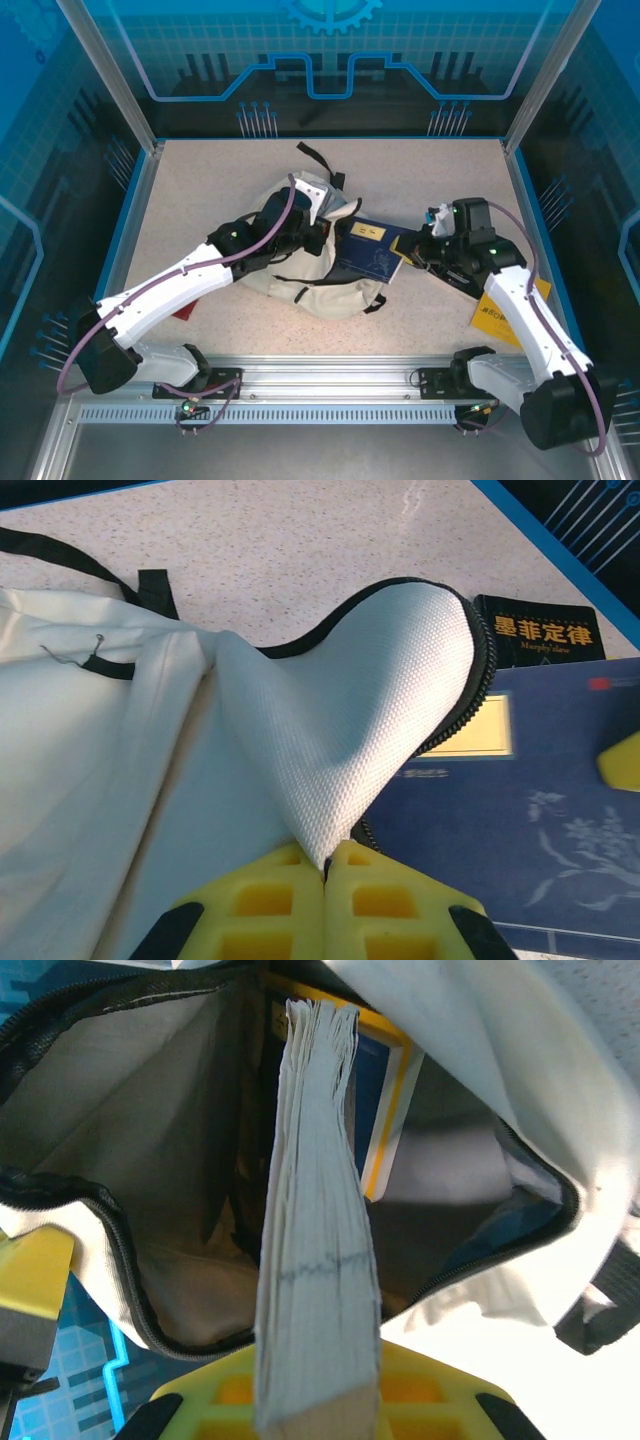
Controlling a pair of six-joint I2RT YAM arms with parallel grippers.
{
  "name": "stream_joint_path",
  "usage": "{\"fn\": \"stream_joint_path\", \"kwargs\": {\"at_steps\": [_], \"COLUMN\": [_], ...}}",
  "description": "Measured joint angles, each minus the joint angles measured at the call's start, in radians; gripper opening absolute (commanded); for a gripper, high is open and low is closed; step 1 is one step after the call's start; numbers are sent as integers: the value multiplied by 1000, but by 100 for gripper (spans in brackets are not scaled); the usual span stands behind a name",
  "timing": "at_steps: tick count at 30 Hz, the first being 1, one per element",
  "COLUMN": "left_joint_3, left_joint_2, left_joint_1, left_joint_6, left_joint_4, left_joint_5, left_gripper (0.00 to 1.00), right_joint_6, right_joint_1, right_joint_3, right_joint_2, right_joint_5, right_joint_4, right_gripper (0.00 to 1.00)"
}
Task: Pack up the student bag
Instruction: Place the book in the student bag.
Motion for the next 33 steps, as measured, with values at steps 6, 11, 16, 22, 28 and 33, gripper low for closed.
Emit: {"fn": "stream_joint_path", "kwargs": {"at_steps": [6,11,16,22,28,33], "left_joint_3": [-26,-49,-76,-107,-111,-122], "left_joint_2": [-10,-34,-43,-47,-50,-56], "left_joint_1": [0,0,0,0,0,3], "left_joint_6": [-1,-13,-59,-91,-108,-114], "left_joint_4": [12,27,76,115,121,124], "left_joint_5": [11,10,10,6,-1,-9], "left_gripper": [0,0,0,0,0,0], "right_joint_6": [65,154,201,272,315,342], "right_joint_1": [116,198,272,315,372,394], "right_joint_3": [0,-2,23,27,76,103], "right_joint_2": [130,241,405,569,680,716], "right_joint_5": [29,81,138,193,237,246], "right_joint_4": [139,330,477,670,763,776], "right_gripper": [0,0,0,2,23,55]}}
